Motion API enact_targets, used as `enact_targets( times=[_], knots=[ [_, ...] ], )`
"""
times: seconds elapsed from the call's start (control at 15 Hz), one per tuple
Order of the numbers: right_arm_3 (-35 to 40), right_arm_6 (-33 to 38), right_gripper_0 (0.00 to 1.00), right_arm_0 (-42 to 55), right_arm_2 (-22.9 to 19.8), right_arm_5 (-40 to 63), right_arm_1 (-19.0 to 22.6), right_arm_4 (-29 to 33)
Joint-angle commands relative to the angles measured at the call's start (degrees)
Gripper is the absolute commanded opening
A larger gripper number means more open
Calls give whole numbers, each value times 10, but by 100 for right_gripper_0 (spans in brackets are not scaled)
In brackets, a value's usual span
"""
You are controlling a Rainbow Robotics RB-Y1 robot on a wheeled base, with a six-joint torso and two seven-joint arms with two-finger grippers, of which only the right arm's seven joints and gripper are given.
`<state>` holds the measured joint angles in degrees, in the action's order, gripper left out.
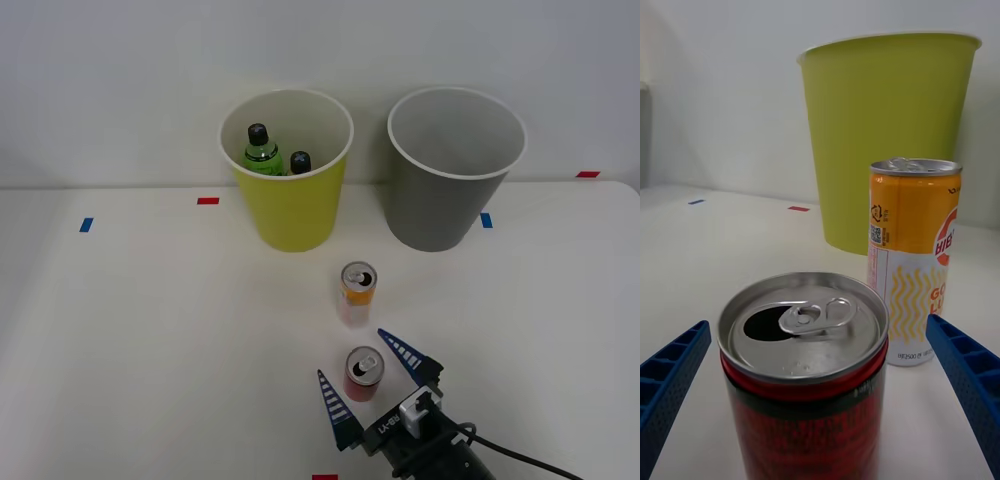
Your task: Put cans in the gray bin, plastic bottles in the light green bin
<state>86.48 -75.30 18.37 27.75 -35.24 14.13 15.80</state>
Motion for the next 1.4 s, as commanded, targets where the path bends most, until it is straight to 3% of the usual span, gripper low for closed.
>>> enact_targets(
  times=[0.07,0.13,0.2,0.27,0.93,1.4],
  knots=[
    [0,-5,100,1,1,0,-3,-1],
    [0,-6,76,1,1,0,-4,-1],
    [0,-6,25,1,1,0,-4,-1],
    [0,-7,0,2,1,0,-4,-1],
    [3,-11,0,26,0,-37,6,-36],
    [179,2,0,130,-45,-42,104,-99]
  ],
)
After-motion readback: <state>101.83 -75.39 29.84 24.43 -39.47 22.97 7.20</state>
